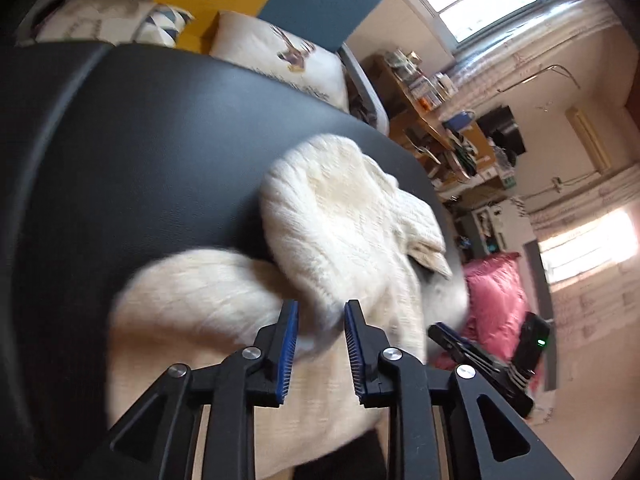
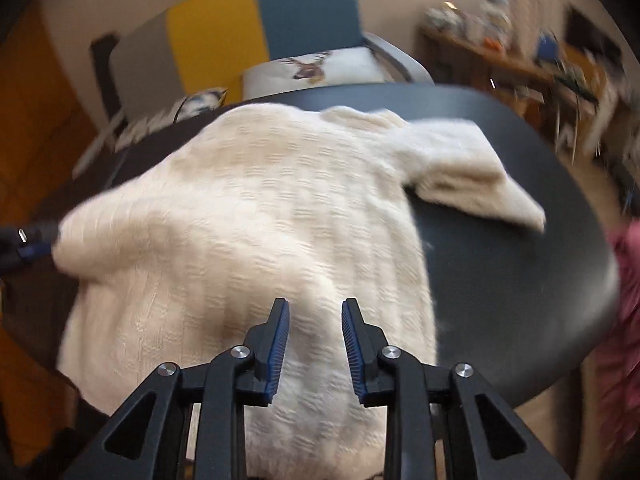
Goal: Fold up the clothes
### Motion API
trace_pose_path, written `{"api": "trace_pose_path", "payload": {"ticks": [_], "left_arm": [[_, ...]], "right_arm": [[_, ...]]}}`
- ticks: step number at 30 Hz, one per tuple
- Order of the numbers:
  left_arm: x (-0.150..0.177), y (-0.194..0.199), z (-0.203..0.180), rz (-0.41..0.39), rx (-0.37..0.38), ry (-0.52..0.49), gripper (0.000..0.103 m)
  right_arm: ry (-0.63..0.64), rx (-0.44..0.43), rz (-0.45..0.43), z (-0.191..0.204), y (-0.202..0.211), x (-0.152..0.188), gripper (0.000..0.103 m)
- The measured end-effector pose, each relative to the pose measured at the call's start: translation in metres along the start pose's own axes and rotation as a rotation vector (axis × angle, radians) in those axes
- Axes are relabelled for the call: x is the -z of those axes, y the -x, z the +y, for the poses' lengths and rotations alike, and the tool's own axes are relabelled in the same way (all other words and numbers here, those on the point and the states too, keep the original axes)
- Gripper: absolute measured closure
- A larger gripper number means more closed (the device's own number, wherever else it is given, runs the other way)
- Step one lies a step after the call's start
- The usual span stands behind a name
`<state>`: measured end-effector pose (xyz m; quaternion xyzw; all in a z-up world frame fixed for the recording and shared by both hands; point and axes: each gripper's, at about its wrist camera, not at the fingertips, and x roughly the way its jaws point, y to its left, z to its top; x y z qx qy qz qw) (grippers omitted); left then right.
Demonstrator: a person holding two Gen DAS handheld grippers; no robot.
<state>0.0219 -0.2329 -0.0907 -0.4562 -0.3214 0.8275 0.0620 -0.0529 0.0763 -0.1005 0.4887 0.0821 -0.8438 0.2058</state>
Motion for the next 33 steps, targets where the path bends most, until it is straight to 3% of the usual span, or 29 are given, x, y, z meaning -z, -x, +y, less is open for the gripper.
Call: {"api": "trace_pose_path", "payload": {"ticks": [5,9,14,17,21,23,27,28,29,30,31,33], "left_arm": [[-0.006,0.022,0.042,-0.098,-0.143,0.022,0.048],[-0.012,0.016,0.075,-0.104,-0.160,0.107,0.048],[-0.011,-0.001,0.082,-0.083,-0.176,0.095,0.048],[-0.010,-0.011,0.076,-0.067,-0.145,0.065,0.048],[-0.016,-0.018,0.062,-0.072,-0.042,-0.004,0.045],[-0.022,-0.022,0.049,-0.061,-0.008,-0.054,0.035],[-0.031,-0.048,0.016,0.008,0.042,-0.101,0.025],[-0.032,-0.061,0.009,0.039,0.018,-0.096,0.027],[-0.031,-0.071,0.001,0.051,-0.005,-0.095,0.056],[-0.028,-0.076,-0.008,0.044,-0.027,-0.099,0.074],[-0.024,-0.079,-0.018,0.029,-0.039,-0.117,0.080],[-0.010,-0.081,-0.043,-0.009,-0.051,-0.187,0.080]], "right_arm": [[0.083,0.012,0.095,0.042,-0.034,-0.007,0.076],[0.035,0.016,0.126,0.028,-0.044,0.002,0.076],[-0.117,-0.037,0.150,-0.022,-0.041,0.026,0.076],[-0.180,-0.085,0.128,-0.043,-0.035,0.040,0.076],[-0.203,-0.094,0.108,-0.052,-0.033,0.048,0.078],[-0.212,-0.087,0.108,-0.055,-0.033,0.048,0.079],[-0.210,-0.058,0.096,-0.056,-0.033,0.049,0.079],[-0.209,-0.056,0.092,-0.055,-0.032,0.050,0.078],[-0.206,-0.057,0.086,-0.055,-0.031,0.051,0.078],[-0.210,-0.065,0.080,-0.056,-0.030,0.054,0.078],[-0.228,-0.083,0.073,-0.058,-0.029,0.057,0.078],[-0.277,-0.131,0.063,-0.064,-0.028,0.061,0.078]]}}
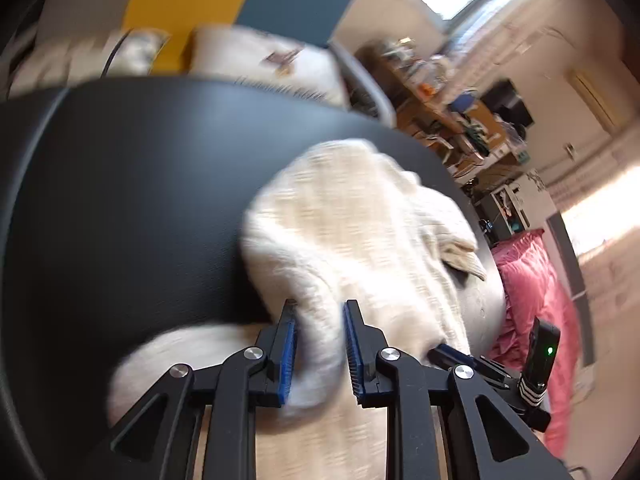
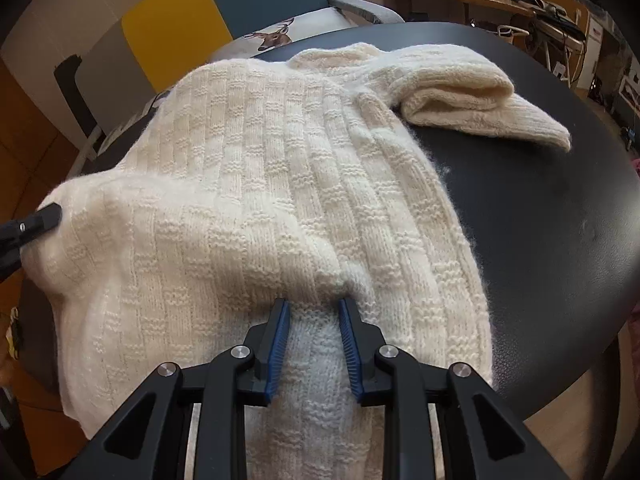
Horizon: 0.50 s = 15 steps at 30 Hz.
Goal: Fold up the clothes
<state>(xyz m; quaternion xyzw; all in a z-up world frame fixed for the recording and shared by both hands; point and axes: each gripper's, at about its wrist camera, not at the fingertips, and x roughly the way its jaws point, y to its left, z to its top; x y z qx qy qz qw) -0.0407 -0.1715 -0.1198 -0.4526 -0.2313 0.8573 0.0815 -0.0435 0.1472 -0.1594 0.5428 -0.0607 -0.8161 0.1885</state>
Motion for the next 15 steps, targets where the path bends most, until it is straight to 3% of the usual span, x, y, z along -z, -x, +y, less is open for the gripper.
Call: {"api": "trace_pose_path", "payload": {"ticks": [6,10,12,15], "left_arm": [[0.033,-0.011,-0.057,-0.011,0.012,-0.154,0.084],[0.062,-0.023,-0.093,-0.017,-0.058,-0.389,0.086],[0.079,-0.032,-0.108,-0.011,-0.094,-0.513,0.086],[0.097,-0.043,-0.120,-0.004,-0.121,-0.628,0.086]], "right_arm": [[-0.244,-0.233,0.001,-0.041,0.002,0.001,0.078],[-0.353,-0.332,0.040,-0.066,0.000,-0.008,0.077],[-0.319,-0.279,0.067,-0.065,0.008,-0.025,0.076],[-0.149,-0.256,0.066,-0.034,0.032,-0.068,0.073]]}}
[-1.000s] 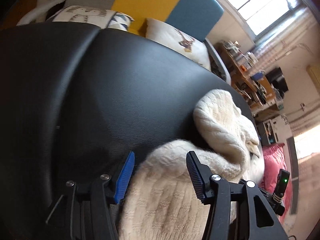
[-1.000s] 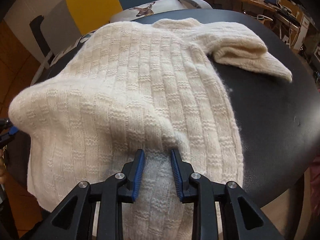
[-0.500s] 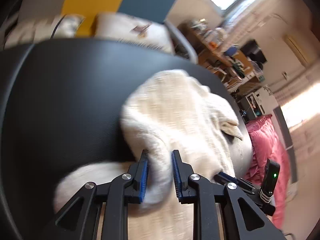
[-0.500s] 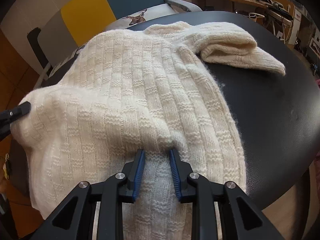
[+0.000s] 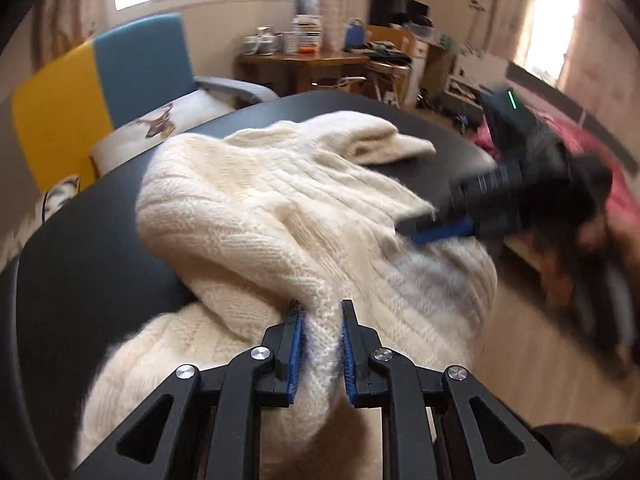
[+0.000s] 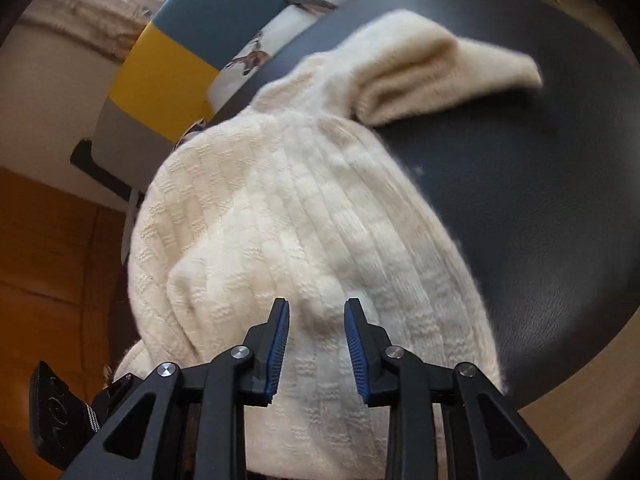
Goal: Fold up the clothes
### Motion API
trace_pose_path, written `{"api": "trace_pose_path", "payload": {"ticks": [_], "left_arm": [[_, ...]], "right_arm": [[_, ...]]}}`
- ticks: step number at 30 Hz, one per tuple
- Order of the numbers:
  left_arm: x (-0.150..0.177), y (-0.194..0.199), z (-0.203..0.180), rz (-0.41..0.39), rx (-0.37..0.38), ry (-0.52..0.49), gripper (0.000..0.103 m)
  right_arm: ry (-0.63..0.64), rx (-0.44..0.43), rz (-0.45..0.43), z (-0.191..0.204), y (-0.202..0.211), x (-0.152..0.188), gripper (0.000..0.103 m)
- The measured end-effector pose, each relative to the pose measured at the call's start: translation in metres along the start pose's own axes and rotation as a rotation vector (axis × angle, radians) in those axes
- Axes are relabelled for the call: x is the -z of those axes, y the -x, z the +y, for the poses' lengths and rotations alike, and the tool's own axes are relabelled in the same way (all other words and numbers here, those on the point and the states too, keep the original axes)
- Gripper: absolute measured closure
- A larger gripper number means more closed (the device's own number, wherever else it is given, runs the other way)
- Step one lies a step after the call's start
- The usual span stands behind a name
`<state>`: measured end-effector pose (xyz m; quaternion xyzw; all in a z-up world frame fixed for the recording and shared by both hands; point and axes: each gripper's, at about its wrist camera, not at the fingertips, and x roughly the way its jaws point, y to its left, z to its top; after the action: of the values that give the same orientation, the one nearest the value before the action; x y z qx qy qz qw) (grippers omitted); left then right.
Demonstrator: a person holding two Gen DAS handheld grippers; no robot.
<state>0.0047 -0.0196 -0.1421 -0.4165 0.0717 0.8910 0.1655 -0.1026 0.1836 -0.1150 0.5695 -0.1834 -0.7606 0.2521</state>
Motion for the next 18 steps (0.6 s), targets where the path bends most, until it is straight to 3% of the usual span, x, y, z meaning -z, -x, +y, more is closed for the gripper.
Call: {"api": "trace_pose_path", "payload": {"ticks": [3,7,11,14,17,18], "left_arm": [[0.003,-0.005,-0.013,-0.009,-0.037,-0.080,0.086],[0.003,-0.008,-0.015,-0.021,-0.055,-0.120,0.085],[0.007,-0.009,-0.024,-0.037,-0.080,-0.155,0.084],[0.011,-0.010,-0.030,-0.045,-0.100,-0.178,0.084],[0.012,-0.010,-0.031,-0.050,-0.105,-0.180,0.082],[0.012,-0.010,-0.030,-0.050,-0.102,-0.177,0.082]], "right_arm": [[0.228,-0.034,0.041,0.066,0.006,-0.029,0.068],[0.423,-0.024,0.192,0.144,-0.023,-0.048,0.056],[0.520,0.182,0.321,0.174,-0.079,-0.053,0.054],[0.528,0.287,0.384,0.177,-0.109,-0.051,0.054],[0.538,0.327,0.407,0.171,-0.123,-0.042,0.069],[0.559,0.345,0.395,0.168,-0.123,-0.039,0.078]]}}
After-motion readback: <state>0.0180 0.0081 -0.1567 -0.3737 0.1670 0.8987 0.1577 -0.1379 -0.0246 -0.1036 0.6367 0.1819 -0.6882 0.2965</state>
